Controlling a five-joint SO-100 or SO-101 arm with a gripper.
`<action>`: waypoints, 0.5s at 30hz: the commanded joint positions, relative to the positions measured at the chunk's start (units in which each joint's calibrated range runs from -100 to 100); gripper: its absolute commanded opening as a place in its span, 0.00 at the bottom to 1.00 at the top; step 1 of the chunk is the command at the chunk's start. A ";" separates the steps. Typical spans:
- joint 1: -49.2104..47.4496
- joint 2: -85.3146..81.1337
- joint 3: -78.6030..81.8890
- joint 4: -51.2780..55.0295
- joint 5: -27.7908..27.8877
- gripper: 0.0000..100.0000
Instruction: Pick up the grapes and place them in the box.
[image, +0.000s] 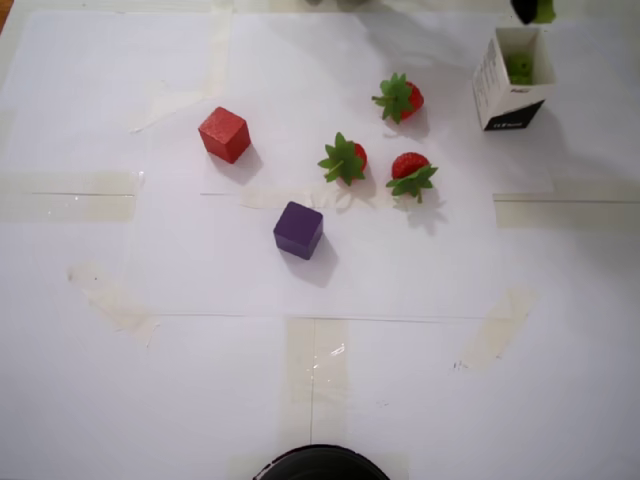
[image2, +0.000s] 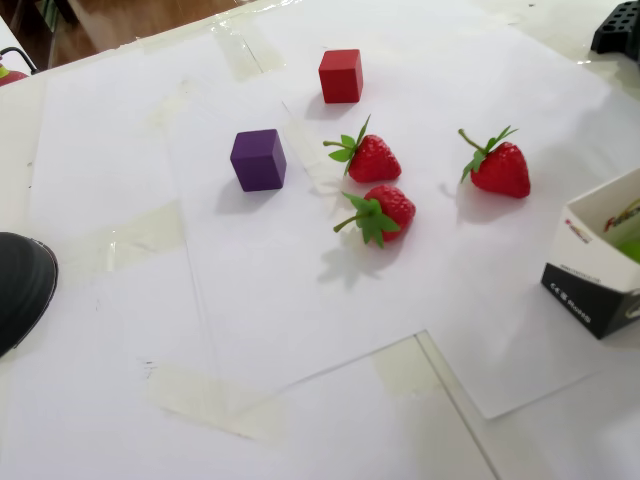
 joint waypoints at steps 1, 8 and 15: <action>-0.78 0.66 -1.00 -3.80 -0.88 0.06; -0.05 2.47 -0.45 -4.62 -0.44 0.08; 1.13 2.64 1.00 -5.19 -0.44 0.14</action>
